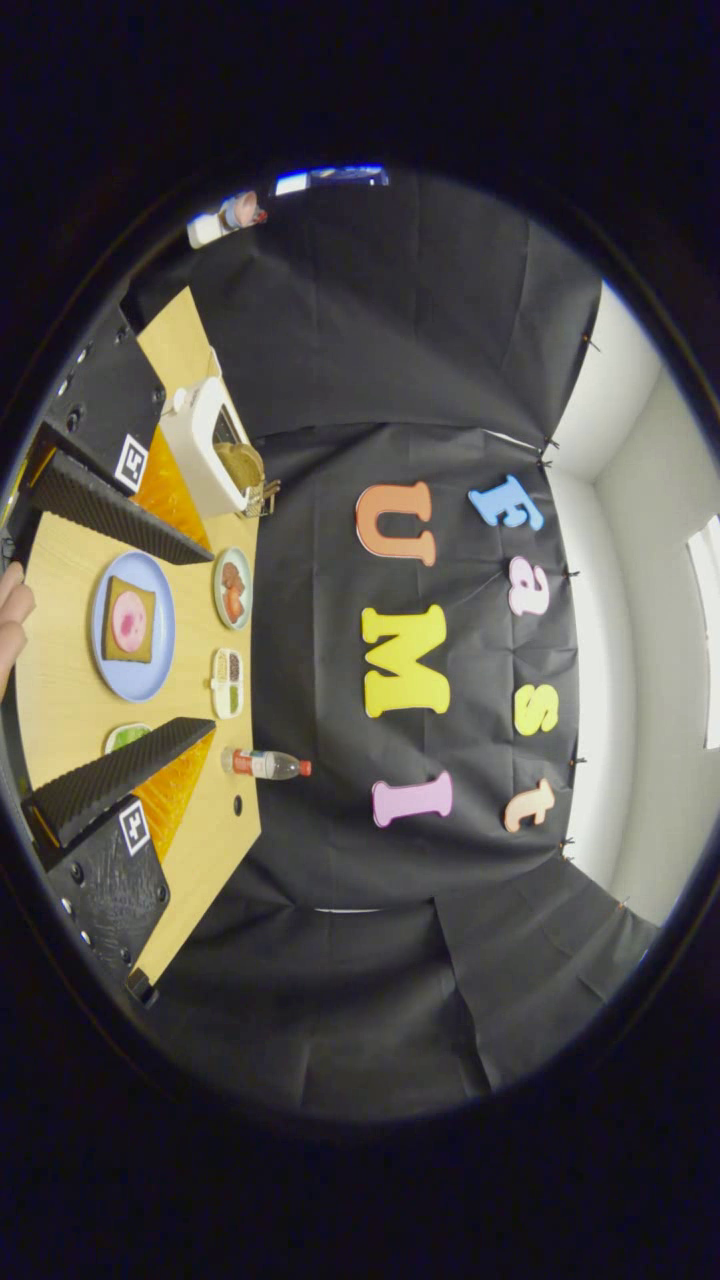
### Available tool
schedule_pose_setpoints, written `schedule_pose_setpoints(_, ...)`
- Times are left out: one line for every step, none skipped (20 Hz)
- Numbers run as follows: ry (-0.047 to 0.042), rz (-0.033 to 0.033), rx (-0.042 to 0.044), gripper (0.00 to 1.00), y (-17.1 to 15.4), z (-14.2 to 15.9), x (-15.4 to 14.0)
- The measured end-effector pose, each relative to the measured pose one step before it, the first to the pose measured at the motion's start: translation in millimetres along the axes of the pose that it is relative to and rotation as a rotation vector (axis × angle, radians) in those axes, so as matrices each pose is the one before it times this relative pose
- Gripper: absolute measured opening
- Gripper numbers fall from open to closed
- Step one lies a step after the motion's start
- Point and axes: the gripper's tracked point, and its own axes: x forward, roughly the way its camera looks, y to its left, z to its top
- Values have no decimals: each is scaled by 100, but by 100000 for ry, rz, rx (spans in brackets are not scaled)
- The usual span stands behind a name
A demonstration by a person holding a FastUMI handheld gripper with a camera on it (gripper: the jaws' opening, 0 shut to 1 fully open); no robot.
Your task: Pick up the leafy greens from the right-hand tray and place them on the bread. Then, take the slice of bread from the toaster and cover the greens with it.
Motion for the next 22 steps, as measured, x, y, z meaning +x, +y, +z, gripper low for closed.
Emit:
schedule_pose_setpoints(-2,-169,-266,95,-229,-60,234)
schedule_pose_setpoints(374,-160,-217,95,-223,-99,257)
schedule_pose_setpoints(295,-198,-103,95,-225,-188,323)
schedule_pose_setpoints(918,-223,-412,95,-321,-208,402)
schedule_pose_setpoints(905,-269,-520,95,-497,-322,643)
schedule_pose_setpoints(1104,25,-445,95,-591,-252,699)
schedule_pose_setpoints(1024,-99,-283,95,-626,-281,796)
schedule_pose_setpoints(1281,-734,-236,95,-1018,-226,940)
schedule_pose_setpoints(1196,-1102,-82,95,-1112,-356,1020)
schedule_pose_setpoints(1917,-2338,-509,95,-1529,-472,1202)
schedule_pose_setpoints(1224,-2249,-979,95,-1523,-344,1418)
schedule_pose_setpoints(1828,-3658,-1537,95,-1914,-553,1570)
schedule_pose_setpoints(1822,-2873,-1625,95,-1619,-788,1593)
schedule_pose_setpoints(2013,-2295,-552,95,-1295,-740,1458)
schedule_pose_setpoints(2503,-2123,-259,95,-1343,-1004,1778)
schedule_pose_setpoints(2895,-1927,420,95,-1187,-982,1761)
schedule_pose_setpoints(3376,-1604,490,95,-1106,-1176,1838)
schedule_pose_setpoints(3404,-793,-35,96,-784,-972,1729)
schedule_pose_setpoints(3092,-215,104,96,-607,-961,1606)
schedule_pose_setpoints(3025,362,416,96,-395,-785,1457)
schedule_pose_setpoints(3129,391,696,96,-341,-900,1516)
schedule_pose_setpoints(3360,743,-23,96,-149,-777,1324)
